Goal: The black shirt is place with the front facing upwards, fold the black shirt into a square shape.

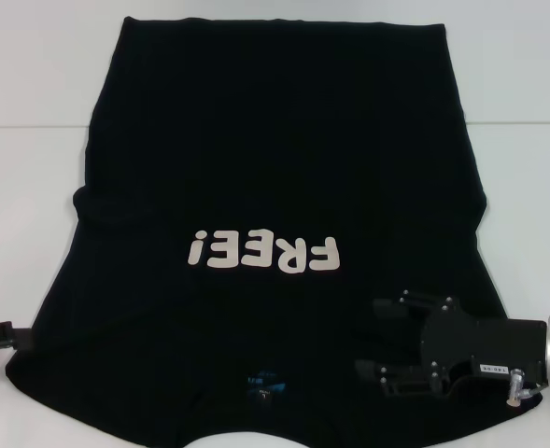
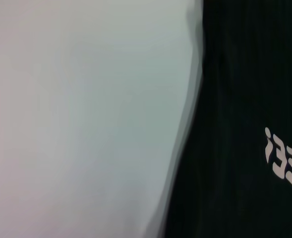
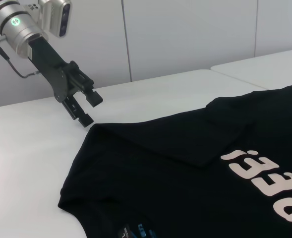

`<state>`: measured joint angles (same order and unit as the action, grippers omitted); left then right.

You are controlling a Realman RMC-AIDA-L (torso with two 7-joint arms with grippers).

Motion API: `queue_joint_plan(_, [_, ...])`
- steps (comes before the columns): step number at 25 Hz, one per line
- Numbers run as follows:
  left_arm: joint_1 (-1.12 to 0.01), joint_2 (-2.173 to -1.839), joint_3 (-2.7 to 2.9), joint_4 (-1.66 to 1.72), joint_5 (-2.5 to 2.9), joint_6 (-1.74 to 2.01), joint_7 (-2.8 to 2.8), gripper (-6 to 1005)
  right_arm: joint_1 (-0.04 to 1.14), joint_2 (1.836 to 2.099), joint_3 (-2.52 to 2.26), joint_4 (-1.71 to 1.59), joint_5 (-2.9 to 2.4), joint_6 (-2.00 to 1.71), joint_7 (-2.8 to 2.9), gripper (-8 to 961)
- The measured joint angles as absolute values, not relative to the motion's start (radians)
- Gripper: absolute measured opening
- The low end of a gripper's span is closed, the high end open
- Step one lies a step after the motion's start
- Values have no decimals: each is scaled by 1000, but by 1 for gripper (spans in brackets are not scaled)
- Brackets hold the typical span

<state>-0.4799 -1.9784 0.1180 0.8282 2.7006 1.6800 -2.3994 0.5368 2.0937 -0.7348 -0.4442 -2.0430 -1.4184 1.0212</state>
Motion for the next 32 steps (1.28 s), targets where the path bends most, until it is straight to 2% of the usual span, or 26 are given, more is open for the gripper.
queue_joint_plan(32, [-527,-1972,186,770,2701,1624,-2397,919,551,2094,-727,-448,-2024,-1445,1032,914])
